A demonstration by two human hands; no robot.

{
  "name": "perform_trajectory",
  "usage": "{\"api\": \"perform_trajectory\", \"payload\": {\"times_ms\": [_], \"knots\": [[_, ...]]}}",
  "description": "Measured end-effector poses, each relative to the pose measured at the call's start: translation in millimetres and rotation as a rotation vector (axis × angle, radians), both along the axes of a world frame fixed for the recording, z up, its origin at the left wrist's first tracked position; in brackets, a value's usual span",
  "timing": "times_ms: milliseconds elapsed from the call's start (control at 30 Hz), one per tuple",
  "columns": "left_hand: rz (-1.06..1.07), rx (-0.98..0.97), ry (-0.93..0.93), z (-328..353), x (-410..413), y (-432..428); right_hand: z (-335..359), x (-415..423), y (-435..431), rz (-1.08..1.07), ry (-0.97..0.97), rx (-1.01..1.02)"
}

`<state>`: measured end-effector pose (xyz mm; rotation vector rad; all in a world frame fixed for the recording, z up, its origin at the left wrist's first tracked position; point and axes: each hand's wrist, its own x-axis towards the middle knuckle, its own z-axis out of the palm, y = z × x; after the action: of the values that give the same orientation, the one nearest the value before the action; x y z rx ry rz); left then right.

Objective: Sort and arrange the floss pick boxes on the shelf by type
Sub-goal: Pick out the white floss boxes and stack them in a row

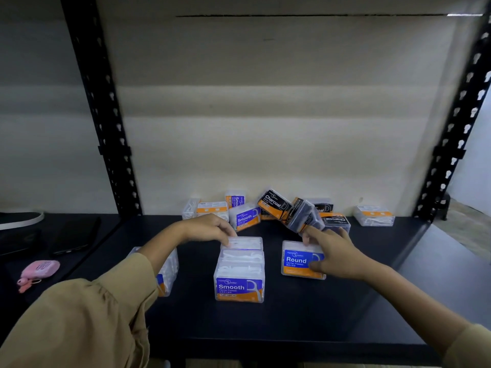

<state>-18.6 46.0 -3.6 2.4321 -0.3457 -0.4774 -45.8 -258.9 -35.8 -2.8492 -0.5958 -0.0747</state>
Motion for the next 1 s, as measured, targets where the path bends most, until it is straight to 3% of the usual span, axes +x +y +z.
{"api": "perform_trajectory", "payload": {"times_ms": [367,667,1000], "knots": [[0.008,-0.012,-0.033,0,4,-9,-6,21,26,-0.086,-0.100,0.080],[0.016,0.143,-0.414,-6,21,-46,-9,42,66,-0.054,-0.118,0.187],[-0.049,0.251,-0.364,-6,37,-58,-14,48,70,-0.029,-0.113,0.223]]}}
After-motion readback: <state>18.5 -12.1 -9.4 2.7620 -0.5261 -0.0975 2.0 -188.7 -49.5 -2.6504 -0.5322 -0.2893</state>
